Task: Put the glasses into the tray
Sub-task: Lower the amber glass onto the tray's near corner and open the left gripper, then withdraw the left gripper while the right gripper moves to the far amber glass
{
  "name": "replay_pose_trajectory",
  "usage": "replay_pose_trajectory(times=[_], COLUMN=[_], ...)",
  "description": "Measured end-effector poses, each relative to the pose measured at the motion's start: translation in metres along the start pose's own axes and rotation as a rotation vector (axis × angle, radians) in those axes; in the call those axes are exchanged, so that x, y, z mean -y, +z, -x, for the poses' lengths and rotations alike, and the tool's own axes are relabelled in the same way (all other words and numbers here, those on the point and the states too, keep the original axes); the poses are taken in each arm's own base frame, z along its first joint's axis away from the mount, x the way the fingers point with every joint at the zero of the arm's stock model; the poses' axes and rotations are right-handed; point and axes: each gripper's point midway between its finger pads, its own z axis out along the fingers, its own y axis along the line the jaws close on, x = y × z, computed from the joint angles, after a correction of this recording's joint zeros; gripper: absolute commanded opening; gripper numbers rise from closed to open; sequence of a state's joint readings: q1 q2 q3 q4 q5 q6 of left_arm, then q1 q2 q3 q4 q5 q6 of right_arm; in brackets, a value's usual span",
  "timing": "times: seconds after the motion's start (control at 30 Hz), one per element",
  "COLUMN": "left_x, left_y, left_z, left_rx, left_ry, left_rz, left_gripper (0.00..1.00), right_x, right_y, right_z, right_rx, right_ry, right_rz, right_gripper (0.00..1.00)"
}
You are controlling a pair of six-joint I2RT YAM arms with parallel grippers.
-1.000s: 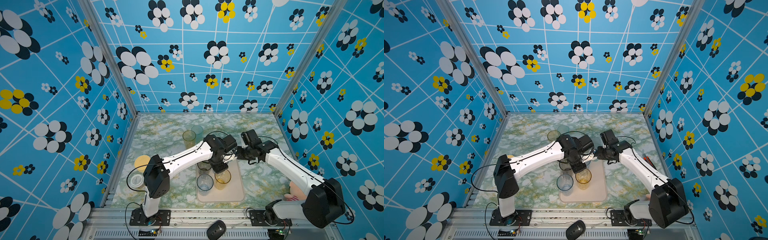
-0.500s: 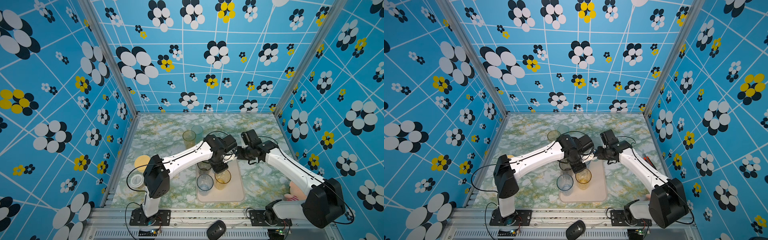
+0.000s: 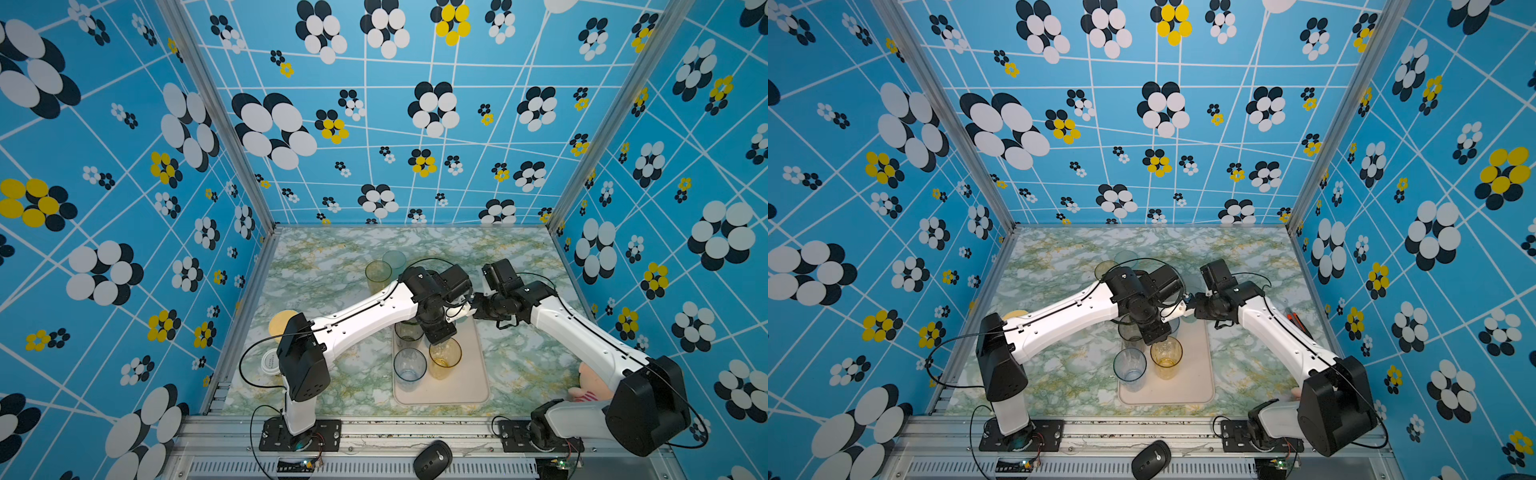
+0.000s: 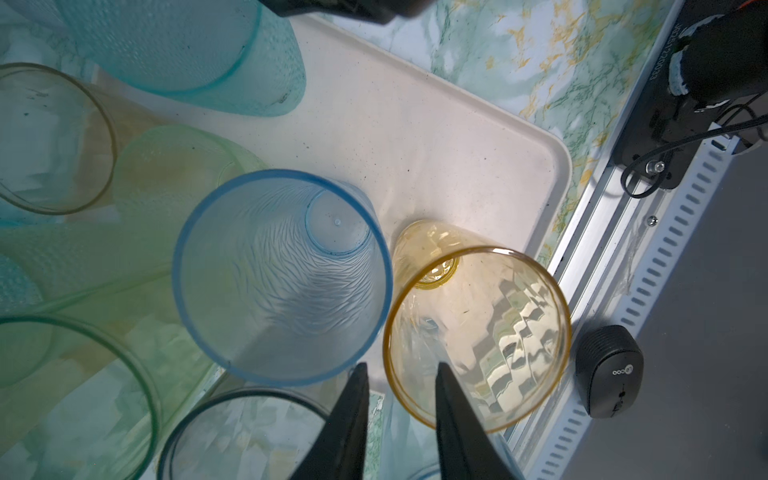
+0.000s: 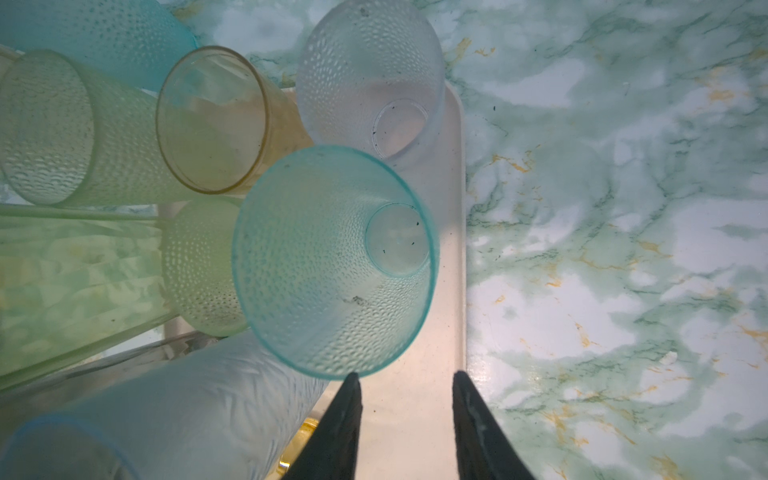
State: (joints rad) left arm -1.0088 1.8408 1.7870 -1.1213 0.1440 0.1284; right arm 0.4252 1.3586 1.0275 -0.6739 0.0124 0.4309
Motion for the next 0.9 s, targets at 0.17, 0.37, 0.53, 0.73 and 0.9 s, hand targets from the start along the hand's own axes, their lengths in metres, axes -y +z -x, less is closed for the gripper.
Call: replay_pose_trajectory(times=[0.17,0.37,0.53,0.73,0.9], left_x=[0.003,0.006,-0.003,-0.044,-0.089], left_y=[-0.013,-0.032,-0.057,-0.108,-0.146], left_z=[0.004,0.007,0.008,-0.009,-0.054], left_rx=[0.041,0.103,0.190,0.391,0.568], left_ry=[0.006,0.013,-0.014,-0.174,-0.396], left_rz=[-0.005,-0.007,0.012,0.075,0.181], left_gripper=[0.30,0.29,0.28,0.33,0.38], right_x=[0.000,0.000,0.000,0.001,0.003], right_y=[-0.001,-0.004,-0.004,-0.010,-0.022], right_z=[0.000,0.001,-0.001,-0.002,-0.003], right_rx=[0.000,0.009,0.003,0.008,0.028], right_ry=[0.000,0.000,0.000,0.000,0.000], right_rz=[0.000,0.004,0.001,0.003,0.004], right_gripper=[0.39,0.39,0.39,0.39,0.39])
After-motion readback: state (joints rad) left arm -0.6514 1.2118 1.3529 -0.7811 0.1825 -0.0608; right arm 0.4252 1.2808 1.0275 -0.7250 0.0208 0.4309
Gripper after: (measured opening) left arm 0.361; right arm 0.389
